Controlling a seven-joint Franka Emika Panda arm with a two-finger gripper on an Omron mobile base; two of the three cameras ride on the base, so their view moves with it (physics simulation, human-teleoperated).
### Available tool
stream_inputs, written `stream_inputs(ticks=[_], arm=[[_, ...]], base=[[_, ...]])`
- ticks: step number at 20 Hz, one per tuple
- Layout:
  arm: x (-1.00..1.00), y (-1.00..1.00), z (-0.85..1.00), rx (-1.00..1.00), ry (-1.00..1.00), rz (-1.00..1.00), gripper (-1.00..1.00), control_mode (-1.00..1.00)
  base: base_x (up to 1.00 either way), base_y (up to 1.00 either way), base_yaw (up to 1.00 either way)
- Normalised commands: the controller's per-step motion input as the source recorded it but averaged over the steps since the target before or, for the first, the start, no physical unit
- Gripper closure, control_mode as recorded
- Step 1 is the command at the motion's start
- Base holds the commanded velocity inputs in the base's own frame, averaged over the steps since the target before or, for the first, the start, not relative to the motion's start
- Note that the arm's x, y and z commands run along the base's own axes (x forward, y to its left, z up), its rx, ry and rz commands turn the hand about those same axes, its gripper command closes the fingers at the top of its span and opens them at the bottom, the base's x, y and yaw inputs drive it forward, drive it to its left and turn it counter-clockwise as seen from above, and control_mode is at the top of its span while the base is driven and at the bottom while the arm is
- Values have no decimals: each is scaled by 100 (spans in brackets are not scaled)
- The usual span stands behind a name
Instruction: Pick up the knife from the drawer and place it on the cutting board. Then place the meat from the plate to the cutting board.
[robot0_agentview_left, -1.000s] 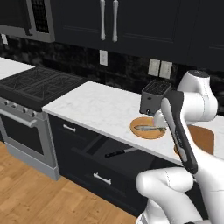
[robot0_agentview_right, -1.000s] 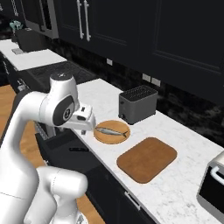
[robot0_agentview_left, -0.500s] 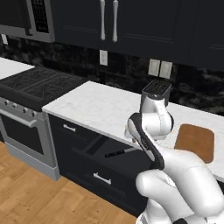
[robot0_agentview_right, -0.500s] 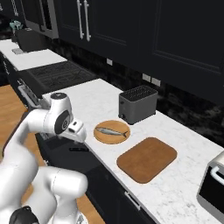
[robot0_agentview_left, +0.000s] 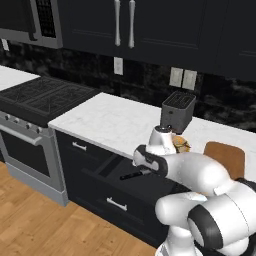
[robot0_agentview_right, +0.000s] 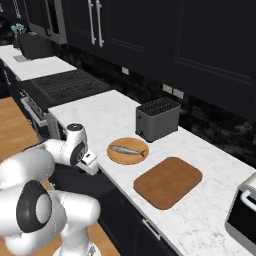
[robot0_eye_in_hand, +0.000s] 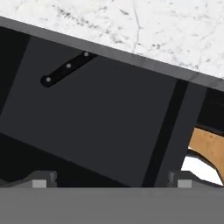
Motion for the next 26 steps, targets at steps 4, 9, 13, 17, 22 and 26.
stream_inputs(ticks=[4,9,13,17,22,26], arm=[[49,11,-66,0,10,-1,-100,-100],[33,23,-52,0,2,-7,-100,-100],[33,22,-51,0,2,-9,-100,-100],[35,20,-53,0,3,-8,-100,-100],[27,21,-48,0,2,-7,-100,-100],[8,21,-20,-3,0,-5,-100,-100]], base=[[0,0,0],[0,0,0],[0,0,0],[0,0,0],[0,0,0],[0,0,0]])
